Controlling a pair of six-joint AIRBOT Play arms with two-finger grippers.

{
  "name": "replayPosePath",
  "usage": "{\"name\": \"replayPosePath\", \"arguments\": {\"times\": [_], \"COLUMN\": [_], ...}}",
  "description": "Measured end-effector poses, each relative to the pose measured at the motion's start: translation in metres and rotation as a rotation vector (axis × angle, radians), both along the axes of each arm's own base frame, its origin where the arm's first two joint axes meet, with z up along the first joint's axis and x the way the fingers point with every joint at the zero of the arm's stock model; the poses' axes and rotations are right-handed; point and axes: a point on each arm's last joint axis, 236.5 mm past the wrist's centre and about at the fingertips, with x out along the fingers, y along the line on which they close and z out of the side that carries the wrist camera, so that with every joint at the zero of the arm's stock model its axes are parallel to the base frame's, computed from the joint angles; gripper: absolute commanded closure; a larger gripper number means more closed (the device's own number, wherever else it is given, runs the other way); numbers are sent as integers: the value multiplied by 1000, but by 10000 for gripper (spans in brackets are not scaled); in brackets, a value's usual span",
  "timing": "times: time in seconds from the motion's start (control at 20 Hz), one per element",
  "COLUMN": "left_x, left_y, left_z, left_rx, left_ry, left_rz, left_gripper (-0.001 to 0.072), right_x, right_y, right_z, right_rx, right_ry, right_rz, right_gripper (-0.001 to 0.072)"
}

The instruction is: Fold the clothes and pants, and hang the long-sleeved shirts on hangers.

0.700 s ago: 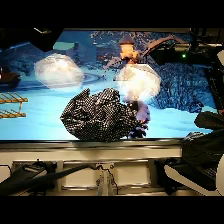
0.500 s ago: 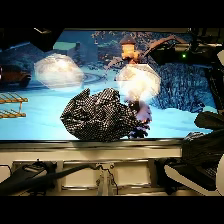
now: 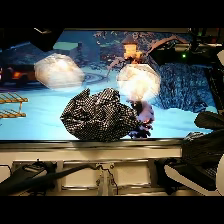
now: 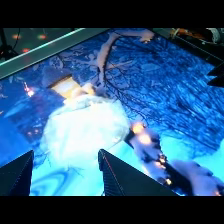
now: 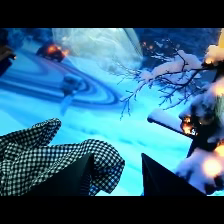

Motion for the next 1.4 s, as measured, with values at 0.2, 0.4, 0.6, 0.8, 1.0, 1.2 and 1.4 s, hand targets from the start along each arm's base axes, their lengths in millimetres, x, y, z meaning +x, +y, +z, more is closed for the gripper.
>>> {"name": "replayPosePath", "arguments": {"times": [0.2, 0.4, 0.6, 0.8, 1.0, 1.2, 1.4], "left_x": [0, 0, 0, 0, 1, -14, -43], "left_y": [0, 0, 0, 0, -2, -8, -11], "left_z": [0, 0, 0, 0, -11, -85, -185], "left_rx": [0, 0, 0, 0, 13, 99, 145], "left_ry": [0, 0, 1, 0, 32, 251, 501], "left_rz": [0, 0, 0, 0, -9, -71, -111], "left_gripper": [299, 298, 299, 299, 299, 298, 297], "right_x": [0, 0, 0, 0, 0, 0, 7], "right_y": [0, 0, 0, 0, 0, 0, -2], "right_z": [0, 0, 0, 0, 0, 0, 7], "right_rx": [0, 0, 0, 0, 0, 0, 11], "right_ry": [0, 0, 0, 0, 0, 0, -38], "right_rz": [0, 0, 0, 0, 0, 0, -20], "right_gripper": [351, 351, 351, 351, 351, 351, 351]}}
